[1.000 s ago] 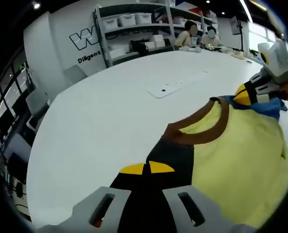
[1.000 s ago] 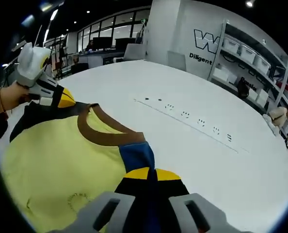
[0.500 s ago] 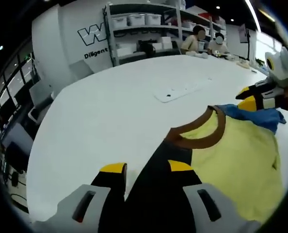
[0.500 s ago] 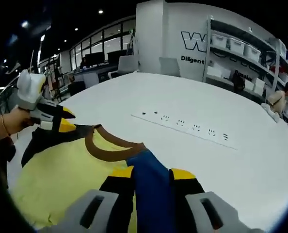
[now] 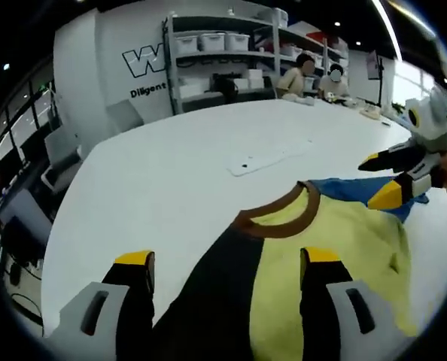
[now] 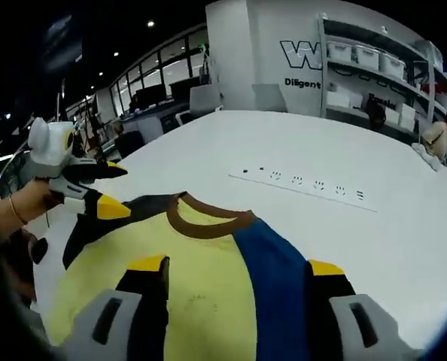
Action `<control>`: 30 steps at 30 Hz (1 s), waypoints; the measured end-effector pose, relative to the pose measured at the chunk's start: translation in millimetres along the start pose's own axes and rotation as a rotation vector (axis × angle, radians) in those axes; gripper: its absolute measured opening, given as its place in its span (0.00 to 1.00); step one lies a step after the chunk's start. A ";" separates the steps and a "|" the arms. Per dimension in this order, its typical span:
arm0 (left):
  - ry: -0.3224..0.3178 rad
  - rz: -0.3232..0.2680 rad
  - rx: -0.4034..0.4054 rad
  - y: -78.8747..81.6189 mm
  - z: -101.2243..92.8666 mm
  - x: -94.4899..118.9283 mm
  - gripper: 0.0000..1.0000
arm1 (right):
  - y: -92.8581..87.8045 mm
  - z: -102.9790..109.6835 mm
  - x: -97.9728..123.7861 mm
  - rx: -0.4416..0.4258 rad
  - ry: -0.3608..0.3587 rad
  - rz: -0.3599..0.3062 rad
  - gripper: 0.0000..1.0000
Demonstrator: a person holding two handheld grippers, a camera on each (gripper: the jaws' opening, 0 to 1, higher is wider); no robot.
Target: Fold the garment on the visible template until the final outline fits inside the template.
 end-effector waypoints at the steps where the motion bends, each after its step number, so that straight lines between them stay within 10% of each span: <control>1: -0.012 0.004 0.013 -1.4 -4.2 2.5 0.81 | -3.7 4.0 3.3 -0.024 0.012 0.012 0.75; 8: -0.022 -0.020 0.000 -1.6 -11.6 11.4 0.98 | -9.9 17.2 22.1 -0.047 0.039 0.013 0.86; 30: -0.045 -0.026 0.025 -19.0 -45.2 50.3 0.99 | -58.4 31.7 68.1 -0.032 0.055 0.087 0.88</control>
Point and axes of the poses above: the point that each gripper's makers call its tool centre point, and the gripper's own axes: x roughly backward along the fingers, z roughly to its left, y roughly out of its top, the point moved 2 cm from there along x, roughly backward along the fingers, and after that the axes turned 7 degrees about -y, right-handed, at the moved point
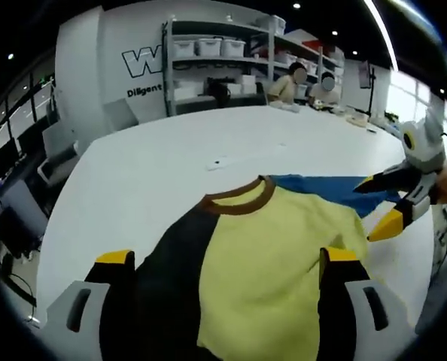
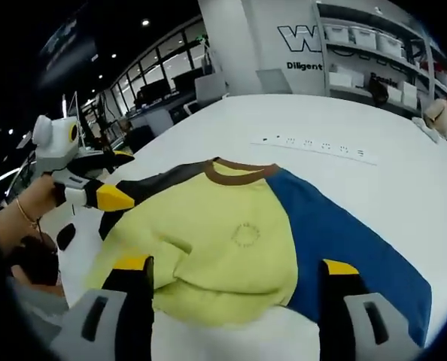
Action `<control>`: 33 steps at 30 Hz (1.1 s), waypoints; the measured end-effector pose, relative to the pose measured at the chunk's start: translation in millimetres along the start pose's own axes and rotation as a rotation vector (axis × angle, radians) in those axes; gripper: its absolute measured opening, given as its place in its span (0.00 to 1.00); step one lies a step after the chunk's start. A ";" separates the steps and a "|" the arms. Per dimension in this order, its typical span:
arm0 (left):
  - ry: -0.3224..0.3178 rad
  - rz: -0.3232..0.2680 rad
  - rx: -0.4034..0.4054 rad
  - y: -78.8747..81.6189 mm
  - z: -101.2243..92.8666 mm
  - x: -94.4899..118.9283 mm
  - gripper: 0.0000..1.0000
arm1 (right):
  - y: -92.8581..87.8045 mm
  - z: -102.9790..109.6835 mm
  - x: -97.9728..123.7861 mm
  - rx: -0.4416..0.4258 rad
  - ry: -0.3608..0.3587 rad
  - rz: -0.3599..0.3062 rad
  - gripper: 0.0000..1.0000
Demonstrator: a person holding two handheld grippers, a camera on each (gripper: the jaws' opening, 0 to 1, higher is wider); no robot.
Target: Fold the garment on the visible template until the final outline fits inside the template.
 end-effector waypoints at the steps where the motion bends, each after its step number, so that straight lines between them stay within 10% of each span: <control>1: -0.005 -0.005 0.000 -0.5 -3.3 2.5 0.99 | -1.1 0.6 1.0 -0.002 0.002 -0.002 0.87; 33: -0.046 0.011 0.012 -52.5 -62.1 51.6 0.94 | -55.0 38.0 14.4 -0.087 0.022 0.043 0.59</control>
Point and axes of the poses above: the point that each gripper's makers call its tool centre point, and the gripper's own axes: x roughly backward along the fingers, z roughly to its left, y roughly out of its top, the point moved 2 cm from there along x, roughly backward along the fingers, and after that the axes turned 7 degrees about -y, right-handed, at the moved point
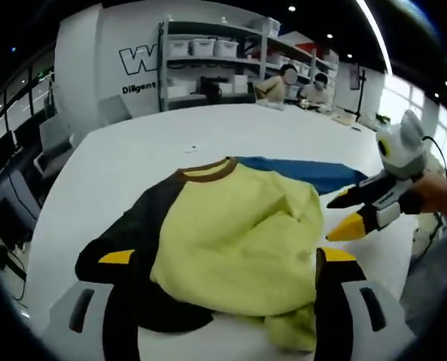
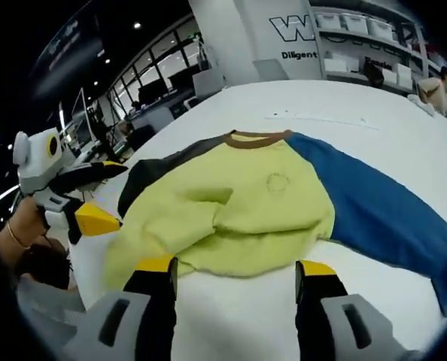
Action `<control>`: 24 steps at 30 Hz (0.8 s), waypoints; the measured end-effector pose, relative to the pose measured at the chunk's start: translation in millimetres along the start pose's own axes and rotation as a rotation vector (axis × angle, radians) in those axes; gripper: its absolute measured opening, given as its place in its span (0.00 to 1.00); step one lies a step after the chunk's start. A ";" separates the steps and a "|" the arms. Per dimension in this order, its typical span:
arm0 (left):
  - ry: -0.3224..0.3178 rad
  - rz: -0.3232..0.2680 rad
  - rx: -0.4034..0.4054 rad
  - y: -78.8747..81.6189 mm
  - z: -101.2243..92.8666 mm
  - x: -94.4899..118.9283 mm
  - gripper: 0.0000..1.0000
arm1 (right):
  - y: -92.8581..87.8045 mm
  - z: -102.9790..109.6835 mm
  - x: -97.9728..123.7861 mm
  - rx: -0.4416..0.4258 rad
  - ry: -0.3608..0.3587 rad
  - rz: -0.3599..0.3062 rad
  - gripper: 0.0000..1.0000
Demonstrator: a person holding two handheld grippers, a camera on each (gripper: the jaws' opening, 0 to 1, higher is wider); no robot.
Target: Fold the garment on the visible template until the final outline fits inside the template.
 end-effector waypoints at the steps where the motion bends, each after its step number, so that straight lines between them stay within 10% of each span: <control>1: -0.003 0.008 -0.014 -2.2 -2.9 1.3 0.93 | -1.2 2.1 0.1 -0.005 0.004 -0.001 0.58; 16: -0.043 0.077 -0.074 -19.6 -36.8 15.5 0.72 | -9.9 18.4 -4.5 -0.059 0.005 0.002 0.47; 24: -0.030 0.131 0.060 -39.8 -50.2 20.1 0.55 | -11.7 19.0 -12.1 -0.135 -0.057 0.000 0.29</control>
Point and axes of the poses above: the point that each gripper's makers call its tool centre point, and the gripper's own axes: x roughly backward along the fingers, z roughly to its left, y roughly out of its top, the point moved 2 cm from there along x, roughly backward along the fingers, and after that the axes turned 7 degrees about -y, right-handed, at the moved point
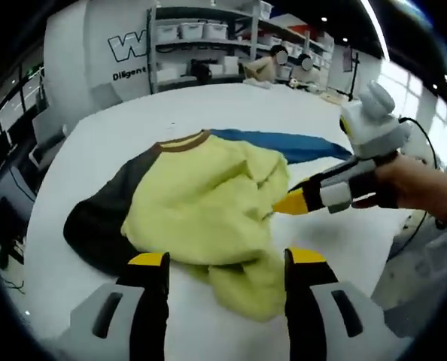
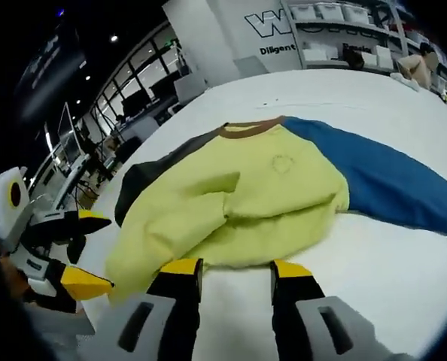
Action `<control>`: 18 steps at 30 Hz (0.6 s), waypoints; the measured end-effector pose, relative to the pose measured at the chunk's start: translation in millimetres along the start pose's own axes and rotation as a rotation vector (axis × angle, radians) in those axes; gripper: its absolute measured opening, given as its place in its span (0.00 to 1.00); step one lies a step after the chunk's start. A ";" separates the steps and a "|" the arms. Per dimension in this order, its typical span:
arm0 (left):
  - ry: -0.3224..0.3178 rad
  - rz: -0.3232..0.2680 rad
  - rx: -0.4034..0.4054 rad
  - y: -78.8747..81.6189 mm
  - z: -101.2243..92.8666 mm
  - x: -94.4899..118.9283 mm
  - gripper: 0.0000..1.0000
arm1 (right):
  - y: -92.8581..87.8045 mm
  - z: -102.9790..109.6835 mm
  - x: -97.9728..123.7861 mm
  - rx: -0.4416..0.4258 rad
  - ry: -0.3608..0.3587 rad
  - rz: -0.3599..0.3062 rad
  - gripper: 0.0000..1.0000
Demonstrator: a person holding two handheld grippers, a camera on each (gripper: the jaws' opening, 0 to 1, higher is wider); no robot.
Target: Fold the garment on the visible template until the final outline fits inside the template.
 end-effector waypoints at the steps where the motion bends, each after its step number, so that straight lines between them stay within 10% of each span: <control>1: -0.003 0.002 0.012 -1.2 -1.5 -0.4 0.54 | -0.6 1.3 0.1 -0.005 0.000 0.005 0.28; 13: -0.023 0.059 0.003 -19.5 -13.5 -17.3 0.31 | -1.0 -1.5 -6.0 -0.156 -0.061 -0.029 0.02; 18: -0.039 0.077 -0.031 -22.6 -14.6 -18.8 0.04 | -1.5 -1.7 -6.2 -0.117 -0.055 -0.024 0.00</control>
Point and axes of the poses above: the point that each gripper's makers call its tool centre point, and the gripper's own axes: x roughly backward along the fingers, z roughly to its left, y roughly out of its top, the point moved 2 cm from there along x, roughly backward along the fingers, and after that the axes turned 7 degrees about -y, right-handed, at the moved point
